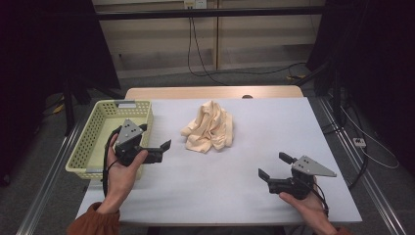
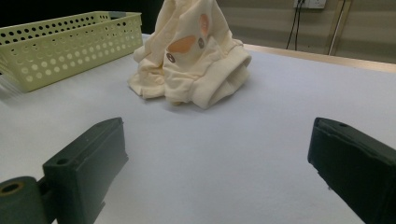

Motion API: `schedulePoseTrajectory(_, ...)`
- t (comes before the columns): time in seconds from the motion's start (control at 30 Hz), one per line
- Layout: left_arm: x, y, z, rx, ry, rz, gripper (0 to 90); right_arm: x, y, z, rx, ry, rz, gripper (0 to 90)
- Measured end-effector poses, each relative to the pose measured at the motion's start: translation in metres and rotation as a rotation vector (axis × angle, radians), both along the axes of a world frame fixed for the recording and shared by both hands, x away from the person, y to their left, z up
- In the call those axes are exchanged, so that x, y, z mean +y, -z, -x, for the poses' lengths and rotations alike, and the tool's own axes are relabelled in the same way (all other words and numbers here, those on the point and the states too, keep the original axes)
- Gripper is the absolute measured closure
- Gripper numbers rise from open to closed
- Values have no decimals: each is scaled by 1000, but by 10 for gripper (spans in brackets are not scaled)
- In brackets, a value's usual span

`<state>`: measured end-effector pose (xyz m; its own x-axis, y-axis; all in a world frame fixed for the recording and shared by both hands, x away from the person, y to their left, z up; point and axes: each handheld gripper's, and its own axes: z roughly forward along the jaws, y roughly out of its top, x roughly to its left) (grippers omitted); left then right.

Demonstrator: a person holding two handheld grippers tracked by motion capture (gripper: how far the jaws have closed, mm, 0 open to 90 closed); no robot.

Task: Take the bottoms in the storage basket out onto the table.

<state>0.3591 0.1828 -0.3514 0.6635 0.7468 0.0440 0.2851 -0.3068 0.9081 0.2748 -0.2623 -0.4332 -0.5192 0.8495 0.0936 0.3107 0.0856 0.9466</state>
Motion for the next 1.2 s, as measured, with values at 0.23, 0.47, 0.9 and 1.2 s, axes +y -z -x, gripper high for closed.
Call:
schedulePoseTrajectory(0.23, 0, 15, 16, 10, 5, -8, 55, 0, 0, 0, 2, 2, -3, 44)
schedulePoseTrajectory(0.47, 2, 25, 27, 11, 6, -30, 54, 1, 0, -1, 1, 1, -3, 44)
schedulePoseTrajectory(0.9, 0, 52, 35, 49, 26, -44, 56, 1, 0, -1, 2, -2, 2, 44)
schedulePoseTrajectory(1.2, -2, 70, 44, 53, -3, -30, 59, 1, -1, 0, -5, -7, 2, 44)
